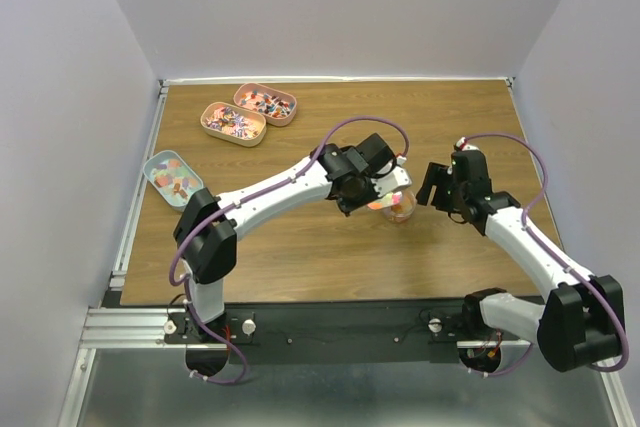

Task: Pack the candies
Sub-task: Place the fake candies in the packing bottle.

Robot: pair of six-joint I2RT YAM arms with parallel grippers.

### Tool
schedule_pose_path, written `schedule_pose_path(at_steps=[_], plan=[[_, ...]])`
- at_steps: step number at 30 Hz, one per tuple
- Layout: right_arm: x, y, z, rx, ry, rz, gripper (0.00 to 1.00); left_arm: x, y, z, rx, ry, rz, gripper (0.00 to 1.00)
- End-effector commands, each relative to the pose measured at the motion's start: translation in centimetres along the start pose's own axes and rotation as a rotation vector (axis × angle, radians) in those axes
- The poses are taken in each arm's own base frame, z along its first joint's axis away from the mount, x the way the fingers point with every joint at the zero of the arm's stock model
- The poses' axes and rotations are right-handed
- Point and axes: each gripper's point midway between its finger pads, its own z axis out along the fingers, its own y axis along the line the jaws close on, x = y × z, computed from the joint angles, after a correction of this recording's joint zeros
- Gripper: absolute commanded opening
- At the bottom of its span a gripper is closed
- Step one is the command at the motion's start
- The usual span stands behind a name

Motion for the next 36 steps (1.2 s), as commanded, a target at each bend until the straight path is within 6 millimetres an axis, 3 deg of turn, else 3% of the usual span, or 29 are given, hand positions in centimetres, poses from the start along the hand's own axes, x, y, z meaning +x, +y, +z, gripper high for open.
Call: schedule_pose_path(at_steps=[1, 11, 23, 36], plan=[[-0.1, -0.3, -0.1, -0.001, -0.035, 0.027, 0.82, 0.3, 0.2, 0.2, -0.052, 0.068, -0.01, 0.0], [0.0, -0.6, -0.2, 0.007, -0.052, 0.036, 0.82, 0.1, 0.1, 0.6, -0.119, 0.116, 0.009, 0.0], [0.0, -0.9, -0.3, 0.01, -0.068, 0.044, 0.82, -0.6, 0.7, -0.8, -0.267, 0.144, 0.045, 0.0], [0.0, -0.9, -0.4, 0.007, -0.077, 0.049, 0.82, -1.1, -0.2, -0.9, -0.346, 0.165, 0.12, 0.0]])
